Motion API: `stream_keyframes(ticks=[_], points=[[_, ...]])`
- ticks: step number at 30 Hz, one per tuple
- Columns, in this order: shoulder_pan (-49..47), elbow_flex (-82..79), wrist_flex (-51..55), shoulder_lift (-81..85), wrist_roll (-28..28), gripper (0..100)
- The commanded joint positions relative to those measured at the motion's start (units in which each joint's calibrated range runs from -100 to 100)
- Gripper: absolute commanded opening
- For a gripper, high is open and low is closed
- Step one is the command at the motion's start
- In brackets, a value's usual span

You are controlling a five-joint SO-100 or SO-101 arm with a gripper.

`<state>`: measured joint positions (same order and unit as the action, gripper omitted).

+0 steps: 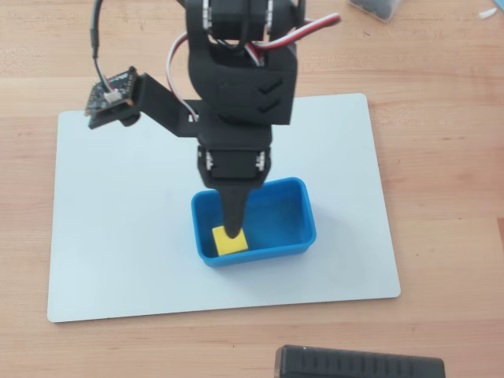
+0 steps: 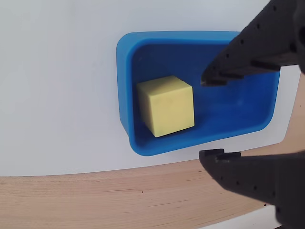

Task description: Pick up yellow cube and drop it in the blue rectangular bin

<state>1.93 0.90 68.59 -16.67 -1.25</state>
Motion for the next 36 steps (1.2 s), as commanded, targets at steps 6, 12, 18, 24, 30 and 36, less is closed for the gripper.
stream_keyframes(ticks=[6, 12, 18, 24, 30, 36], points=[[1.84, 8.19, 3.17, 4.92, 0.54, 13], [1.93, 2.28, 4.9, 14.03, 0.29, 4], [0.9, -13.26, 4.08, 30.19, 0.29, 1], [1.76, -32.53, -1.13, 46.63, 0.54, 0], [2.44, -51.35, -6.74, 58.89, 0.68, 0], [1.67, -65.08, -10.7, 69.58, 0.93, 0]])
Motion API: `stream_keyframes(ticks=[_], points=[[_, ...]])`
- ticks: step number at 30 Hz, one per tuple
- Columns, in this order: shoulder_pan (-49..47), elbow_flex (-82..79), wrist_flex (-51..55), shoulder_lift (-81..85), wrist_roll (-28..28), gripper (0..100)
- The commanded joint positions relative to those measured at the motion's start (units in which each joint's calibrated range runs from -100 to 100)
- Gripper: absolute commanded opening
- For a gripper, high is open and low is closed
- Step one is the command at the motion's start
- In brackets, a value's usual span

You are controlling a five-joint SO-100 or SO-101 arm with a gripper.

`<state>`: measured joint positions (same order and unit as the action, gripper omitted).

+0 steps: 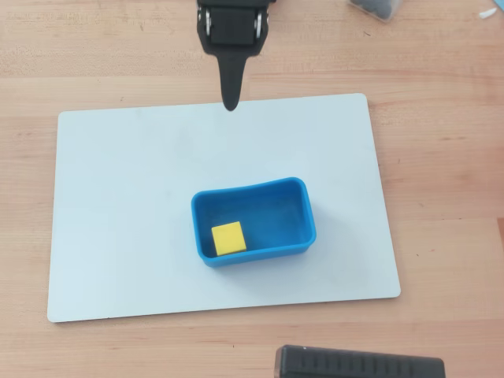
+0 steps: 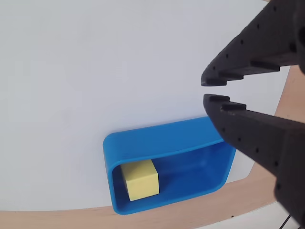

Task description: Pick up yellow cube and drop it in the blue rectangular bin

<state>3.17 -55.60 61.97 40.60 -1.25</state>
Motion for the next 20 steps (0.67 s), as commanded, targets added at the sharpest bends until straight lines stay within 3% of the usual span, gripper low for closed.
stream_keyframes(ticks=[1, 20], points=[[0.44, -10.22, -4.33, 13.88, 0.98, 0], [1.81, -36.58, -4.83, 45.28, 3.32, 0]])
